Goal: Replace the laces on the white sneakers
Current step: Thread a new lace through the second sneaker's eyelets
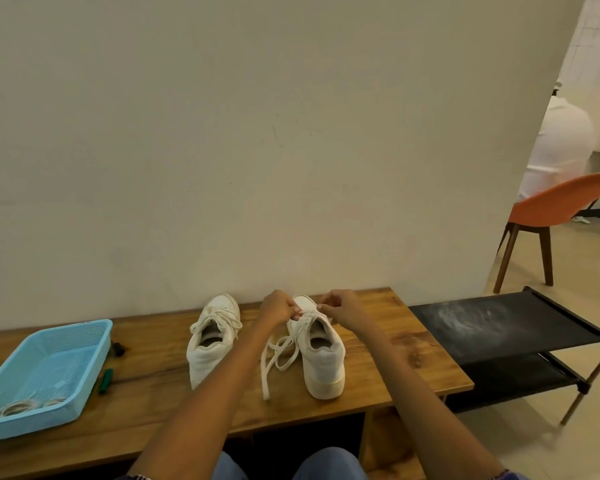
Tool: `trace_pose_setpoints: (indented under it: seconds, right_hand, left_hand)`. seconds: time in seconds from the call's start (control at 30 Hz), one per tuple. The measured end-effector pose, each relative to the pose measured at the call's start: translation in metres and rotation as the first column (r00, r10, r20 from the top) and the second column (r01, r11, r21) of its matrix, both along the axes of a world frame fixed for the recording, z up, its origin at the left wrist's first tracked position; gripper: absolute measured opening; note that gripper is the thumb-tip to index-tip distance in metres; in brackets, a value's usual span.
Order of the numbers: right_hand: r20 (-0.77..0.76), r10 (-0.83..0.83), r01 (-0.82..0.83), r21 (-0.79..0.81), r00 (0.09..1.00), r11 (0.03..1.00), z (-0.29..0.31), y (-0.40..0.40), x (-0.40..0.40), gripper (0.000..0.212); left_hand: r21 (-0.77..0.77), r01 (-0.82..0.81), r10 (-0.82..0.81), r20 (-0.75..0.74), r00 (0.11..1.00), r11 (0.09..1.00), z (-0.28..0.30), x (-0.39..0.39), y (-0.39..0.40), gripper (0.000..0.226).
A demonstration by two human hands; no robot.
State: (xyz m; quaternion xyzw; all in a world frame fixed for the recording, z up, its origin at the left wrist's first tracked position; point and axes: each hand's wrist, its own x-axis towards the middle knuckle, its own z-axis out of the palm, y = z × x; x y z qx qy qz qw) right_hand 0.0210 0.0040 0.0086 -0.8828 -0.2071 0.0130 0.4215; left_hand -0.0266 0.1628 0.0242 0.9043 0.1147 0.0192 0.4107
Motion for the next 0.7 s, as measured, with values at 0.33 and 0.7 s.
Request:
trace_pose_setpoints:
  seconds: [0.33,0.7]
  right_hand:
    - [0.126,-0.131,0.159,-0.241,0.983,0.957,-0.041,0.014,-0.006,0.021]
    - [-0.164,-0.167,0.220,0.395,0.972,0.892,-0.067,0.003,-0.005,0.028]
  left_hand:
    - [-0.196,-0.237,0.286,0.283,0.916,0.952,-0.045,0.005,-0.041,0.011]
    - [0.216,-0.254,0.128,0.468,0.875,0.943,-0.064,-0.001,-0.069,0.018]
